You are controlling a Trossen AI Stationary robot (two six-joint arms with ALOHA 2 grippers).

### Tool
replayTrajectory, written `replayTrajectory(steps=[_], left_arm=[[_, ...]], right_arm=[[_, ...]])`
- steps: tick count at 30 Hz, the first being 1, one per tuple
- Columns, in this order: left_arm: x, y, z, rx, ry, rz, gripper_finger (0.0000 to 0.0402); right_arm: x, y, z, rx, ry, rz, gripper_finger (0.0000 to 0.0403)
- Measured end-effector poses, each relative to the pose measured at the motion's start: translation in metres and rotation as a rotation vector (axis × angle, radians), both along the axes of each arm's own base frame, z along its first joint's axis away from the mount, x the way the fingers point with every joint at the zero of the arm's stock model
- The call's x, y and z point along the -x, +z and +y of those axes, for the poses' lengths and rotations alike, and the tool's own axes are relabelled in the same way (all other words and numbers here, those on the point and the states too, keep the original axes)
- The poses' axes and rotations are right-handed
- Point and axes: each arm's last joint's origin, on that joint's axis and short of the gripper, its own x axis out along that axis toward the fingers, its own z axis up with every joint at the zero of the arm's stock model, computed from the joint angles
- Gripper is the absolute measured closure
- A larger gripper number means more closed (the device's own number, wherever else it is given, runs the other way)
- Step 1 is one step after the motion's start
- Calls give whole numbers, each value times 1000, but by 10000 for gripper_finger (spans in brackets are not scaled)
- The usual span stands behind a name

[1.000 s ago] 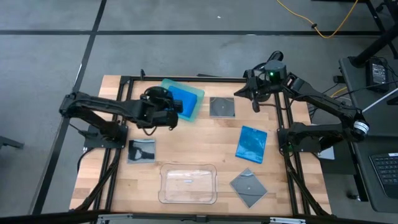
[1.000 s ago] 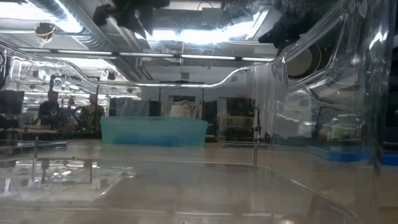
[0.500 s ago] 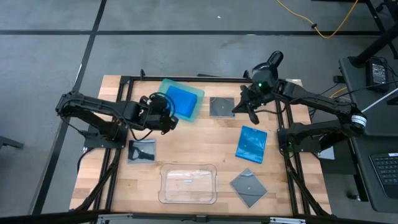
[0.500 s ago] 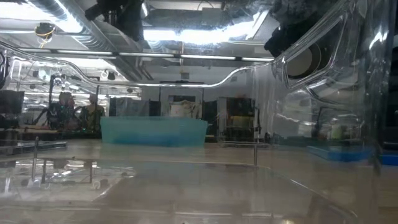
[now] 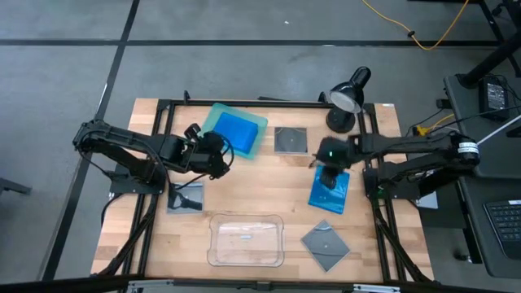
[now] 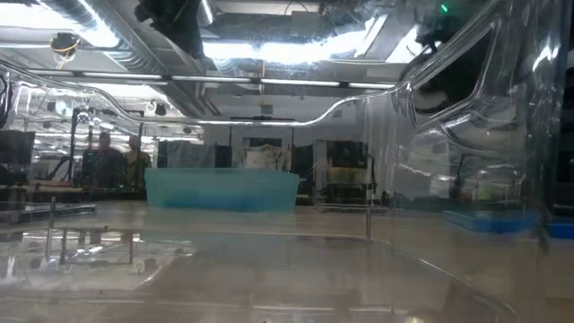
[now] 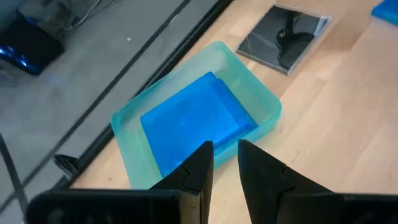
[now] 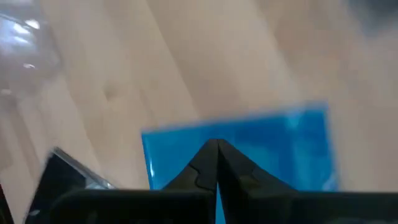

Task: Pick & place jewel cases by type
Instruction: Put the blue cd case into the green bin

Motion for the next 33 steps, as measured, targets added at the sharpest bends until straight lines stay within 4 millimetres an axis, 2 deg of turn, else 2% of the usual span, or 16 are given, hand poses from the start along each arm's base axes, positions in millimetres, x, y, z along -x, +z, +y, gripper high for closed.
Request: replayTrajectory(steps=[4,10,14,19,24,28,33], left_arm=[[0,0,-1,9,-27,20,334],[0,-1,-1,26,-37,24,334],[0,-1,-1,26,-36,26,334],[-2,-3,2,23,-23,30,334],[-4,-21,7,41,22,30,334],[-9,-41,12,91,27,4,334],[-15,-54,13,143,16,-71,334]], right_arm=[[12,-25,15,-70,-107,117,393],[25,-36,32,-93,-191,240,393],[35,-37,40,-97,-231,326,393],[48,-27,46,-101,-268,376,393],[54,-26,48,-88,-304,376,393],[55,-38,47,-70,-309,402,393],[54,-51,47,-41,-313,447,393]])
